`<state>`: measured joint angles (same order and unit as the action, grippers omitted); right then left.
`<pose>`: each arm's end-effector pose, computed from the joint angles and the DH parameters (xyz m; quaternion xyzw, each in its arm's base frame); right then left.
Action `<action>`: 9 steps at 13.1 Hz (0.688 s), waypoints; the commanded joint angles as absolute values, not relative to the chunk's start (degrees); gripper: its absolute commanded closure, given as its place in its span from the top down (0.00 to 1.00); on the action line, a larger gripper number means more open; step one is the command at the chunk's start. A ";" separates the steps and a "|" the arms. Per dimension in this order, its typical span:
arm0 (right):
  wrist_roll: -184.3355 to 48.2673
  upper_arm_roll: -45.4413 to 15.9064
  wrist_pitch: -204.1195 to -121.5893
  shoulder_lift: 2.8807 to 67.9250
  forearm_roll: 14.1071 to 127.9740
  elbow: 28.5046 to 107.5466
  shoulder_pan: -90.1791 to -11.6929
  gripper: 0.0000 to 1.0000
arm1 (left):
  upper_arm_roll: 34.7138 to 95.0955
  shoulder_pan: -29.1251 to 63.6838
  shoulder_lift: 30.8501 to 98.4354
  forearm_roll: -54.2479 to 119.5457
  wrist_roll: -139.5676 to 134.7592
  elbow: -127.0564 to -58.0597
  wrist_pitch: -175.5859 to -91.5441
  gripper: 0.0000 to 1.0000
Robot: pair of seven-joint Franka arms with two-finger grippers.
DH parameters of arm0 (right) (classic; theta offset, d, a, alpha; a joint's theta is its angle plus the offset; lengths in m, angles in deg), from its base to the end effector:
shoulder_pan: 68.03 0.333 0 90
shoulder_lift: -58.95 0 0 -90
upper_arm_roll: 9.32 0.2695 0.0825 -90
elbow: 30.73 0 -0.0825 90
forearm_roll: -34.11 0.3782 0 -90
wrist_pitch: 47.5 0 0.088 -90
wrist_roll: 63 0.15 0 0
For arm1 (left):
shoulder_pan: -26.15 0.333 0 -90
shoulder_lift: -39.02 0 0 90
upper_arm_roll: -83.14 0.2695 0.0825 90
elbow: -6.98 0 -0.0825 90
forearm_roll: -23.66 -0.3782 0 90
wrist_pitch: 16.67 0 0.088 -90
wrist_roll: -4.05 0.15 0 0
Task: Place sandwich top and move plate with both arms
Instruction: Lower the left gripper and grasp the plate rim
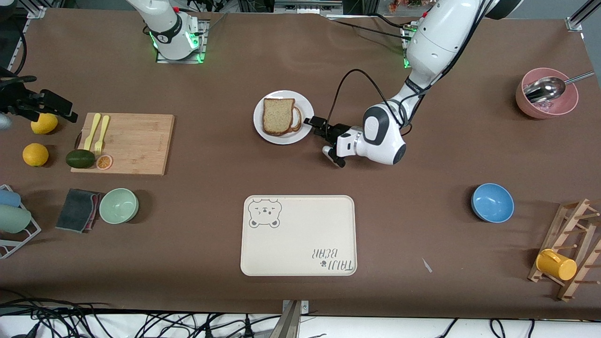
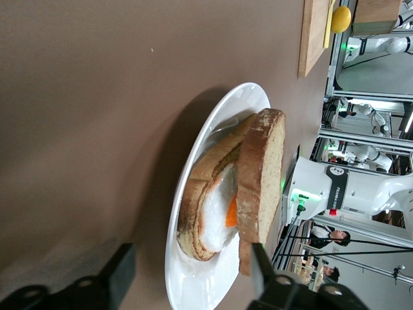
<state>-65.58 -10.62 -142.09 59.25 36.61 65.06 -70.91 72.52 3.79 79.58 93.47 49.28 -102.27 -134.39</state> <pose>0.5501 -0.0340 0.4976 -0.9996 0.0159 0.0066 0.0222 0.4129 -0.3802 0.0721 0.8354 -0.1680 -0.1852 0.4894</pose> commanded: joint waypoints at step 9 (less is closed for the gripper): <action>-64.94 -10.20 -141.89 58.87 36.66 63.84 -71.20 1.00 | 72.77 0.49 80.07 97.84 50.80 -102.80 -134.97 0.44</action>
<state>-65.58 -10.61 -142.11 59.25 36.61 65.05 -70.91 72.46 1.51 80.20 95.13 49.29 -102.44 -134.48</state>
